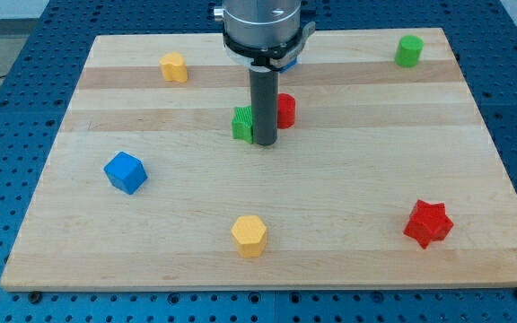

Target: Place the blue triangle to the top of the green star

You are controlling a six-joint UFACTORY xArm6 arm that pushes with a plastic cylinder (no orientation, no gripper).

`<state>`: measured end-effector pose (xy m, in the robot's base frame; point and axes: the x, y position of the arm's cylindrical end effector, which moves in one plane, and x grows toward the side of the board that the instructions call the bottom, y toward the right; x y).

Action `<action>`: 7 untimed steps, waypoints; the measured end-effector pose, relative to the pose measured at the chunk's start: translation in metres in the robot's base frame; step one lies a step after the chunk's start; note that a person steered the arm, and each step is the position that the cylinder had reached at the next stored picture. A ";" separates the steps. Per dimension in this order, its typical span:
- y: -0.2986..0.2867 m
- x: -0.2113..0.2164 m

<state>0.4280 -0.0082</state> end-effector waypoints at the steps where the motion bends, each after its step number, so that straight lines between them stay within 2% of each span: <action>1: 0.002 0.013; 2: 0.000 0.013; 3: 0.035 0.017; 4: 0.100 0.004; 5: 0.142 -0.062; 6: 0.124 -0.160; 7: 0.108 -0.216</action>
<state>0.2117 0.0994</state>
